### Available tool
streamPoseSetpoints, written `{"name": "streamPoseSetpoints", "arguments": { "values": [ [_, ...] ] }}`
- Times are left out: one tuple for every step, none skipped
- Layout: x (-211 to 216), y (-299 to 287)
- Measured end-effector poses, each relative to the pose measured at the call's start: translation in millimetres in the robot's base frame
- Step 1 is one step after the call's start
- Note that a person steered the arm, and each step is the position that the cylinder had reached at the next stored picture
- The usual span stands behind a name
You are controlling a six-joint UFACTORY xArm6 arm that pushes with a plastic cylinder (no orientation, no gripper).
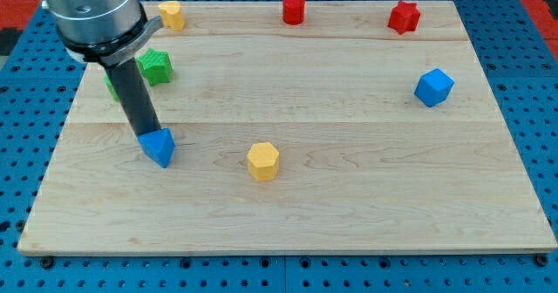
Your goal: Move the green circle towards the right bottom
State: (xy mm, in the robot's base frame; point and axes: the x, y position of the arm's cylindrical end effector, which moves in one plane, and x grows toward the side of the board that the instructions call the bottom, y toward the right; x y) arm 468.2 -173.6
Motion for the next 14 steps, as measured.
{"name": "streamPoseSetpoints", "arguments": {
  "values": [
    [-20.2,1.1],
    [-19.5,67.4],
    [-0.7,38.8],
    [0.8,-29.8],
    [-24.6,-53.0],
    [-50.4,-128.9],
    [-70.6,-101.7],
    [-80.4,-78.1],
    [-93.2,-118.0],
    [-114.0,-45.3],
    [-86.3,18.5],
    [-69.1,82.4],
    [-80.1,4.7],
    [-47.6,5.2]
  ]
}}
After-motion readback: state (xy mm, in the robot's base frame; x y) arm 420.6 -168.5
